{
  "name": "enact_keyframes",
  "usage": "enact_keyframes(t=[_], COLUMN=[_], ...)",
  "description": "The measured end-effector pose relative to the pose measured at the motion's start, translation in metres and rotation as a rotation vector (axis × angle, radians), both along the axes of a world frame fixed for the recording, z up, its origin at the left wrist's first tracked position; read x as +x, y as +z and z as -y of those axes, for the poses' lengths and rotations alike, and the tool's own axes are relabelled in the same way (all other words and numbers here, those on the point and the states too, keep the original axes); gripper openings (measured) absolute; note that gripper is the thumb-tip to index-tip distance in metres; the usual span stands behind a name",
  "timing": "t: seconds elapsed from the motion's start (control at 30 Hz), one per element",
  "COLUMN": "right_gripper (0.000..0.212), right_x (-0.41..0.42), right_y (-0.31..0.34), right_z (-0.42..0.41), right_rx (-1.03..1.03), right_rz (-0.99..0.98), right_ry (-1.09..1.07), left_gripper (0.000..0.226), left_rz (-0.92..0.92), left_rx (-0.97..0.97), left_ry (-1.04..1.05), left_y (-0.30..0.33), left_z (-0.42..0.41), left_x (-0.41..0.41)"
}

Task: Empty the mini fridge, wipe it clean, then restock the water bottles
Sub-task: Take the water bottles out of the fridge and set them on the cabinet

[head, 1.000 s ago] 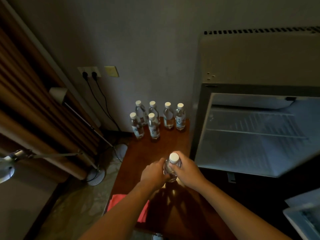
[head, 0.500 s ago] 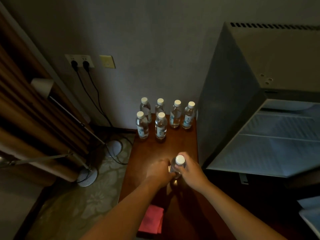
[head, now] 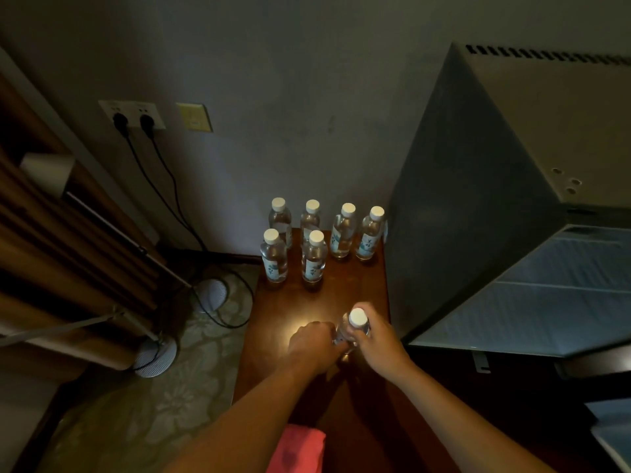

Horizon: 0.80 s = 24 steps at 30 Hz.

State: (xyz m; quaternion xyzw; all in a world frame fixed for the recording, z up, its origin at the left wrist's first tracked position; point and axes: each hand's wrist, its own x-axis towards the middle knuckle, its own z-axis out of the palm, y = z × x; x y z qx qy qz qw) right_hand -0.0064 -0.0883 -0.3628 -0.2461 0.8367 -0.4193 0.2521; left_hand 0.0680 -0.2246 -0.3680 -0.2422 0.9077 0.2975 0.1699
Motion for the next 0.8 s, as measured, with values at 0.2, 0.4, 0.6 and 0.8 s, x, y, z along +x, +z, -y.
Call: enact_keyframes(t=[0.2, 0.4, 0.6, 0.8], right_gripper=[0.035, 0.039, 0.037, 0.035], right_x=[-0.027, -0.052, -0.078, -0.094], right_y=[-0.003, -0.003, -0.004, 0.001], right_z=[0.017, 0.034, 0.055, 0.081], right_rx=[0.007, -0.010, -0.023, -0.115], right_rz=[-0.012, -0.042, -0.057, 0.007], right_ry=[-0.026, -0.054, -0.105, -0.207], left_gripper=[0.039, 0.029, 0.041, 0.059], left_rz=[0.020, 0.003, 0.011, 0.042], left_rx=[0.039, 0.101, 0.130, 0.156], left_ry=[0.040, -0.014, 0.033, 0.042], left_y=[-0.005, -0.012, -0.014, -0.024], left_z=[0.009, 0.020, 0.033, 0.045], left_x=[-0.018, -0.038, -0.059, -0.081])
